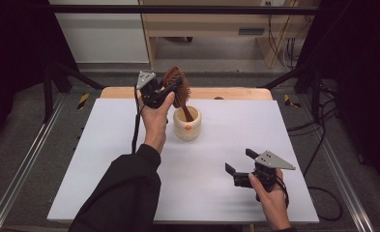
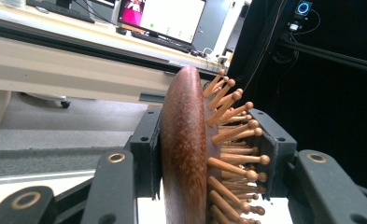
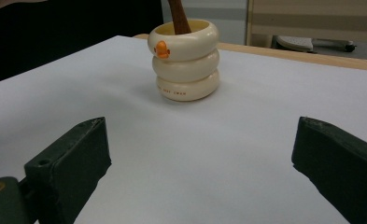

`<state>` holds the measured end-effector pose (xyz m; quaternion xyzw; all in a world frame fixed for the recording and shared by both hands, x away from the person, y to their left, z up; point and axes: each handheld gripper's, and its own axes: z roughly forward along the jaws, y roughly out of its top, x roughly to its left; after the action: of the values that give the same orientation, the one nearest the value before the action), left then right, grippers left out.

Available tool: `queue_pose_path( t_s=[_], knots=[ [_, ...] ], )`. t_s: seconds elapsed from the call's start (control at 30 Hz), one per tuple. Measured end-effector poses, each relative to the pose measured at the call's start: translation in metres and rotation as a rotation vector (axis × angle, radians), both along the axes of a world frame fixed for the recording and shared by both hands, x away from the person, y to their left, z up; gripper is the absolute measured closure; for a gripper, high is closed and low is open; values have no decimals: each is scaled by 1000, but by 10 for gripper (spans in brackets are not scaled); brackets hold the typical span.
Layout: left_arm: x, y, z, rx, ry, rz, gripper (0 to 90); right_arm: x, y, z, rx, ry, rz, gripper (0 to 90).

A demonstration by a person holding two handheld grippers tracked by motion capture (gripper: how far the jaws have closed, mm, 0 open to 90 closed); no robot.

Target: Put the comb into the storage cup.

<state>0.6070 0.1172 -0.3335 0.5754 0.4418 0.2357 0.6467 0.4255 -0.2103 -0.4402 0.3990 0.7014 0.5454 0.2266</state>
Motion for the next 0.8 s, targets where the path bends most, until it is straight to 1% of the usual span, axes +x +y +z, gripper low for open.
queue_pose_path(
  t_s=[0.37, 0.8],
  knots=[
    [0, -2, -12, -14, 26, -7, 512, 0, 1, 0, -7, 3, 6, 46],
    [-1, -5, -16, -17, 32, -13, 511, 0, 2, -1, -8, 4, 9, 46]
  ],
)
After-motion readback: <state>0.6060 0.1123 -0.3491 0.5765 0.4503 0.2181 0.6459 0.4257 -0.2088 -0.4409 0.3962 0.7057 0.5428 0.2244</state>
